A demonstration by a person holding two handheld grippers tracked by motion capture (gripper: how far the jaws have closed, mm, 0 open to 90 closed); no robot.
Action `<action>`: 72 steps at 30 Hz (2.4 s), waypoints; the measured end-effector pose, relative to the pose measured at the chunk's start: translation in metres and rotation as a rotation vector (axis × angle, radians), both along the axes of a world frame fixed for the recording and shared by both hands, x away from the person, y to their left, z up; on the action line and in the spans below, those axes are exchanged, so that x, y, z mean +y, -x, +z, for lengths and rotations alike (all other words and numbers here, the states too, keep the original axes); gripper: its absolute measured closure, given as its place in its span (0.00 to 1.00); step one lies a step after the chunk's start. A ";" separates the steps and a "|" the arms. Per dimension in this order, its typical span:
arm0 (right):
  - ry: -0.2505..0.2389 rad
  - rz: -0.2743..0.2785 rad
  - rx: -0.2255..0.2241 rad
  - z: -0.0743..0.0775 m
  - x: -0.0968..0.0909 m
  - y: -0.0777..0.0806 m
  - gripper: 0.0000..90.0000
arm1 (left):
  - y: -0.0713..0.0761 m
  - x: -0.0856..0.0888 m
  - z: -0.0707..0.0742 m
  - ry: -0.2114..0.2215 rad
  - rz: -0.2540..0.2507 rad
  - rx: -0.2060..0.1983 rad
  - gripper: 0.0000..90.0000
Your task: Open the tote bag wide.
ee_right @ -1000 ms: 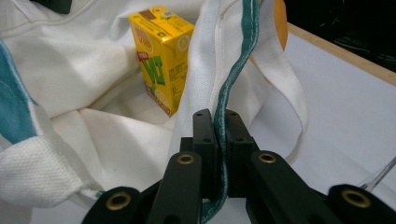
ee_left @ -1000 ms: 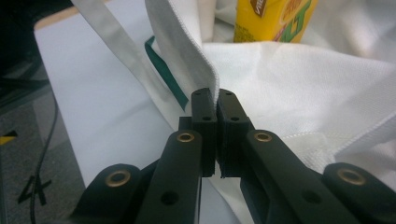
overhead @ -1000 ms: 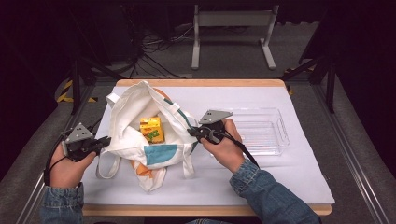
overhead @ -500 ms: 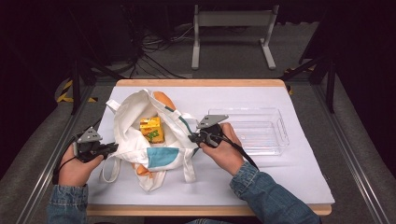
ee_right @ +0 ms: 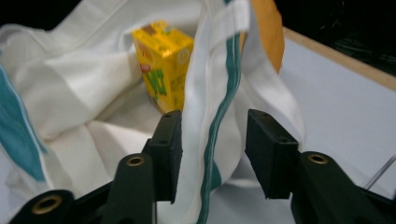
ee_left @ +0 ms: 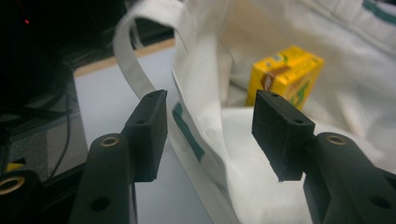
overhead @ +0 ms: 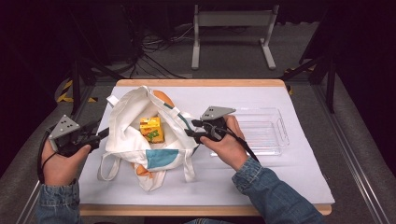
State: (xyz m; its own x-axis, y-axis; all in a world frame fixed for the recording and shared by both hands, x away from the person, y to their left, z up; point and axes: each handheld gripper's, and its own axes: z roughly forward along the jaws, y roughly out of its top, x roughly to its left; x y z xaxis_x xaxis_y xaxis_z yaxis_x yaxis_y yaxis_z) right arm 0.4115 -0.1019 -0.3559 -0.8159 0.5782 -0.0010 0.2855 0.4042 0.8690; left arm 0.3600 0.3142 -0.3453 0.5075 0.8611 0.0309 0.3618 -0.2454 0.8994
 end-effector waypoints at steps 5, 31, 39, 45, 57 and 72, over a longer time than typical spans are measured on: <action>-0.037 0.007 -0.041 0.019 0.007 -0.009 0.60 | -0.019 -0.005 0.005 0.002 0.004 -0.036 0.50; 0.173 -0.104 -0.081 0.003 0.050 -0.096 0.90 | -0.113 -0.013 -0.045 -0.034 0.014 0.080 0.97; 0.324 -0.126 -0.015 -0.017 0.054 -0.108 0.91 | -0.121 -0.015 -0.071 -0.092 0.007 0.185 0.97; 0.392 -0.132 0.041 -0.024 0.053 -0.110 0.94 | -0.122 -0.010 -0.088 -0.070 0.003 0.262 0.98; 0.286 -0.102 -0.007 -0.004 0.043 -0.091 0.77 | -0.093 -0.001 -0.059 0.039 0.012 0.113 0.73; -0.039 0.067 -0.032 0.030 0.019 -0.038 0.71 | -0.049 -0.006 -0.023 0.099 -0.053 0.070 0.60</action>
State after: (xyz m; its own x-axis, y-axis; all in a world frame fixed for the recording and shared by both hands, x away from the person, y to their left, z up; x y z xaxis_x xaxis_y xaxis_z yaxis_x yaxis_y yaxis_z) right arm 0.4500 -0.0833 -0.3256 -0.8524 0.5228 -0.0063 0.2307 0.3870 0.8928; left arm 0.4091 0.3085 -0.3682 0.5501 0.8303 -0.0897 0.4134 -0.1774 0.8931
